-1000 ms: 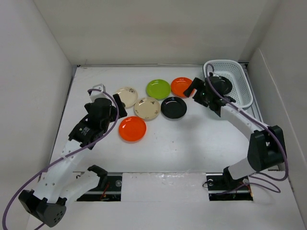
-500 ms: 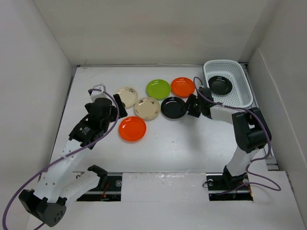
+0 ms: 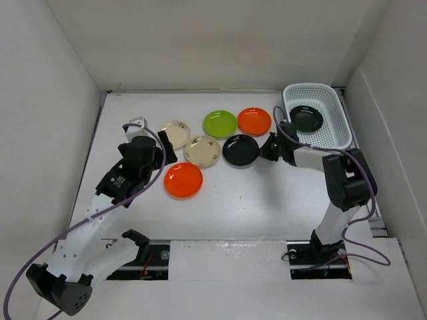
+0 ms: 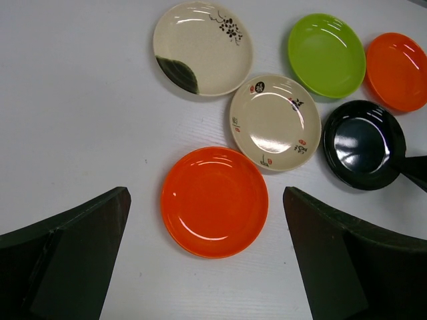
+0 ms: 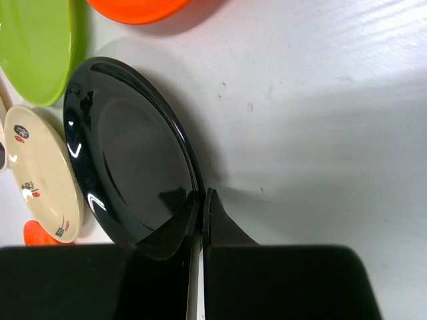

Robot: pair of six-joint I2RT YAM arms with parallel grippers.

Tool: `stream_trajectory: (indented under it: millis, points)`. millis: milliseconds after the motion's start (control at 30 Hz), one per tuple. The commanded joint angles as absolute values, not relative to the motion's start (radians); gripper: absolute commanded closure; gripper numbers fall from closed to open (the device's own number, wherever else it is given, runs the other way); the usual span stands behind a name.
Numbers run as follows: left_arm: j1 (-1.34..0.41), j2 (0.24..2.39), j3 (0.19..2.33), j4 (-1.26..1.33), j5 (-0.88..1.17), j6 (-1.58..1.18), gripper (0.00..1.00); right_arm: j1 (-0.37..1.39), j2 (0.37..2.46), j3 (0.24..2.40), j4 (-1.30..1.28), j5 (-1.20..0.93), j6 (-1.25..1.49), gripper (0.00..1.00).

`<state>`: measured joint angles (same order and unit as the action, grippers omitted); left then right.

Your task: Place the plates into the plastic bin on the countertop

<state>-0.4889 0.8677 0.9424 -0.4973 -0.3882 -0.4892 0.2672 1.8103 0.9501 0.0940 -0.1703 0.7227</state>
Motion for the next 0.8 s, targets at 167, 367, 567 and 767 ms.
stream_trajectory:
  millis: [167, 367, 567, 767]
  points:
    - [-0.488, 0.864, 0.940, -0.469, -0.385, -0.477, 0.00, 0.241, 1.446, 0.960, -0.104, -0.026, 0.724, 1.00]
    - [-0.488, 0.864, 0.940, -0.469, -0.385, -0.477, 0.00, 0.077, 1.367, 1.154, -0.228, -0.003, 0.690, 1.00]
    - [-0.488, 0.864, 0.940, -0.469, -0.385, -0.477, 0.00, -0.121, 1.584, 1.357, -0.307, 0.049, 0.728, 1.00]
    - [-0.488, 0.845, 0.940, -0.460, -0.385, -0.477, 0.00, -0.241, 1.752, 1.423, -0.242, 0.015, 0.779, 1.00]
